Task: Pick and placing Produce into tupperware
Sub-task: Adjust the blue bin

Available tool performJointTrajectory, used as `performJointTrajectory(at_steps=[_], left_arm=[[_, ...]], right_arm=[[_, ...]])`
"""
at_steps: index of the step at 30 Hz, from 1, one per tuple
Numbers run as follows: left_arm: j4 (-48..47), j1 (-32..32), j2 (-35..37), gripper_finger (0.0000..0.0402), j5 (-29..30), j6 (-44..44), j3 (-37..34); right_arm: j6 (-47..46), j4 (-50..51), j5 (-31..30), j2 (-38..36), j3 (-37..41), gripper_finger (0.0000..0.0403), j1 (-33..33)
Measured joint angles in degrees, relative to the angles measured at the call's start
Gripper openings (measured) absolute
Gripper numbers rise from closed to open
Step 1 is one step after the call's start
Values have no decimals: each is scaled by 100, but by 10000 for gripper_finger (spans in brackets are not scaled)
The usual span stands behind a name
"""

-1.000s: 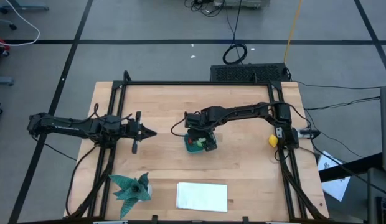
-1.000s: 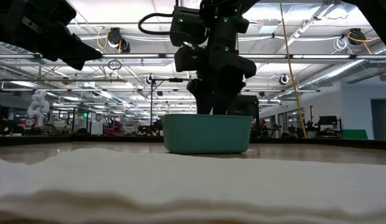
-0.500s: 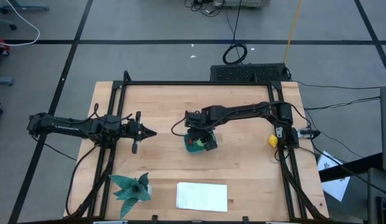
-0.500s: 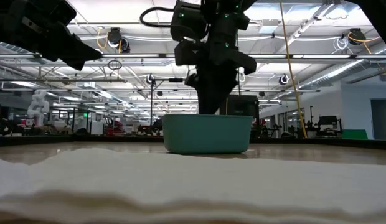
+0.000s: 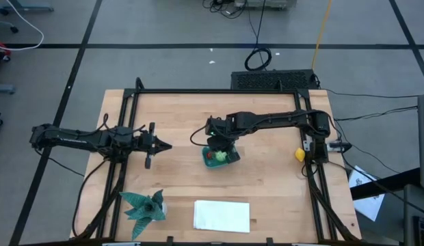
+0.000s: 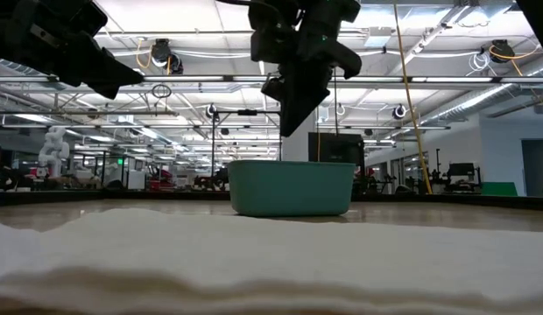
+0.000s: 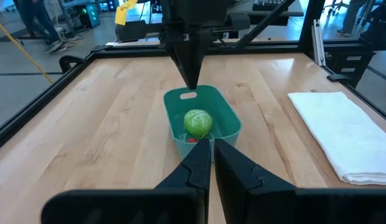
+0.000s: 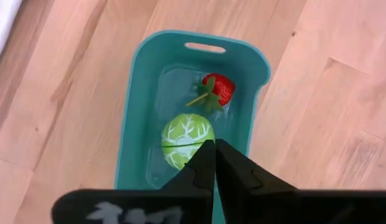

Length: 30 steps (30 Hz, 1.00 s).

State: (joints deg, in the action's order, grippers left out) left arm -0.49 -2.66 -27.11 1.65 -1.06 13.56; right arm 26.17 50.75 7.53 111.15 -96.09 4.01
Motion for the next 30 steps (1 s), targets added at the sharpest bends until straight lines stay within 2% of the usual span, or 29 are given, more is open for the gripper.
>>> performJointTrajectory(at_steps=[13,23,30], left_arm=[[2,0,1,26,0,2,0],[-40,0,1,26,0,2,0],[-68,0,0,26,0,2,0]], right_arm=[[9,20,15,2,28,0,82],[46,-532,21,9,540,0,687],[124,-653,479,9,749,0,1146]])
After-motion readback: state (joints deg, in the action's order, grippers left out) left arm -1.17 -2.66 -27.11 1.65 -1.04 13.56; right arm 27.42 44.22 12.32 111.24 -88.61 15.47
